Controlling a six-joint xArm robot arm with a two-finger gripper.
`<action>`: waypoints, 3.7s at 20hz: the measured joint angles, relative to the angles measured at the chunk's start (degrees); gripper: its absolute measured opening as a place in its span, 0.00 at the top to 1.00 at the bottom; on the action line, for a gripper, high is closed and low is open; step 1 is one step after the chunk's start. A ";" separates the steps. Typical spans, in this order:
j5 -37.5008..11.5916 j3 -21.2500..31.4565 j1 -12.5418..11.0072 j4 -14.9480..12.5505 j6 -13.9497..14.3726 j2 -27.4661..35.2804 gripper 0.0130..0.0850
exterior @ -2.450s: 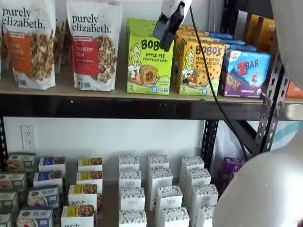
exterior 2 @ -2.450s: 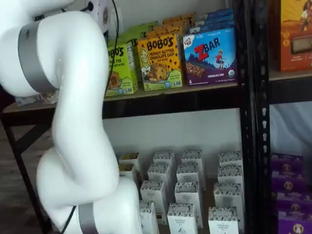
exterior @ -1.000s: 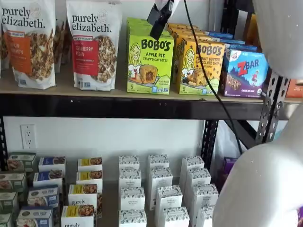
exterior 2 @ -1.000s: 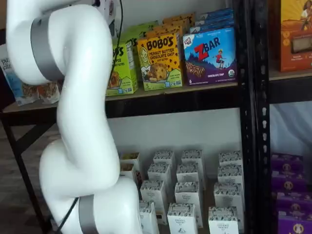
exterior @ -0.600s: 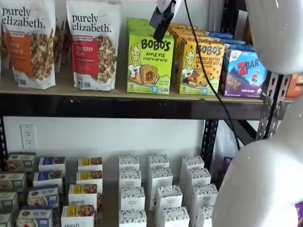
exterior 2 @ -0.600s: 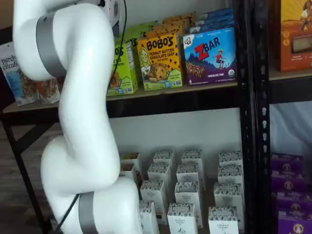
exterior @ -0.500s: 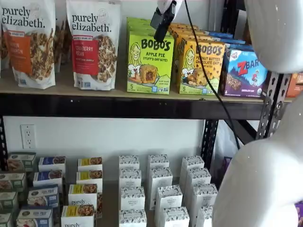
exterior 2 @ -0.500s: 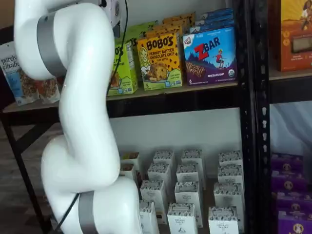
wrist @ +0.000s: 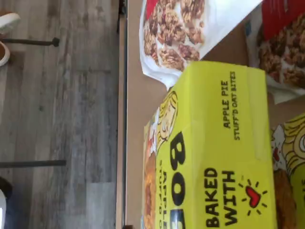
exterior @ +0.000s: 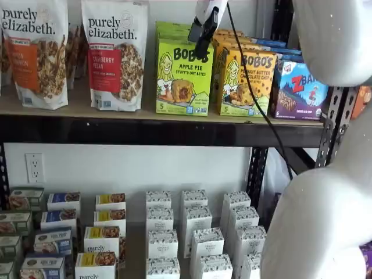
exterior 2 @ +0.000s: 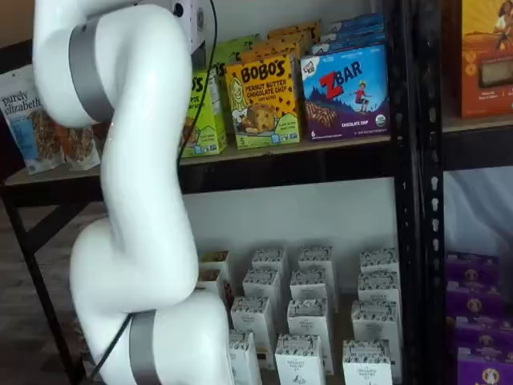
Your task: Pick the green box on the top shelf, the fourth from the left
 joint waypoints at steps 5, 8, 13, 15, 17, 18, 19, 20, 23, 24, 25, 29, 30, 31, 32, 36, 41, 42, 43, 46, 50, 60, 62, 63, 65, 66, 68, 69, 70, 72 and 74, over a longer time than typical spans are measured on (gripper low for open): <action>1.51 -1.28 0.28 -1.39 0.04 1.27 0.00; 0.69 -0.73 0.67 -2.42 0.20 1.17 0.00; -0.53 0.03 1.60 -4.12 0.74 1.20 0.00; -0.86 0.21 2.02 -4.88 1.02 1.31 0.00; -1.10 0.29 2.28 -5.11 1.22 1.49 0.00; -1.28 0.36 2.37 -5.11 1.29 1.56 0.00; -1.42 0.39 2.43 -5.08 1.33 1.62 0.00; -1.58 0.44 2.49 -5.06 1.38 1.66 0.00; -2.05 0.61 2.66 -5.34 1.50 1.70 0.00; -2.22 0.70 2.70 -5.47 1.52 1.69 0.00; -2.31 0.75 2.72 -5.56 1.53 1.68 0.00; -2.42 0.73 2.81 -6.15 1.56 1.69 0.17; -2.28 0.61 2.81 -6.24 1.56 1.76 0.17; -2.12 0.51 2.81 -6.39 1.55 1.82 0.22; -1.98 0.43 2.81 -6.48 1.54 1.86 0.22; -1.20 -0.05 2.70 -6.76 1.42 2.10 0.33; -0.35 -0.69 2.59 -7.01 1.33 2.40 0.33; -0.22 -0.80 2.59 -7.12 1.32 2.44 0.33; -0.10 -0.87 2.60 -7.23 1.32 2.48 0.33; 0.27 -1.06 2.66 -7.43 1.35 2.57 0.33; 1.11 -1.53 2.73 -7.24 1.46 2.87 0.33; 0.59 -0.88 3.01 -6.98 1.75 2.43 0.50; 0.84 -0.98 3.02 -6.98 1.76 2.44 0.56; 1.21 -1.21 3.02 -6.99 1.77 2.56 0.56; 2.45 -2.10 3.04 -7.06 1.82 3.08 0.56; 2.73 -2.27 3.07 -7.10 1.85 3.17 0.56; 2.79 -2.27 3.13 -7.10 1.91 3.13 0.56; 2.73 -2.21 3.15 -7.05 1.94 3.07 0.56; 2.57 -2.07 3.16 -6.98 1.96 2.96 0.56; 1.98 -1.63 3.16 -6.78 1.97 2.65 0.61; 1.65 -1.39 3.15 -6.64 1.98 2.46 0.67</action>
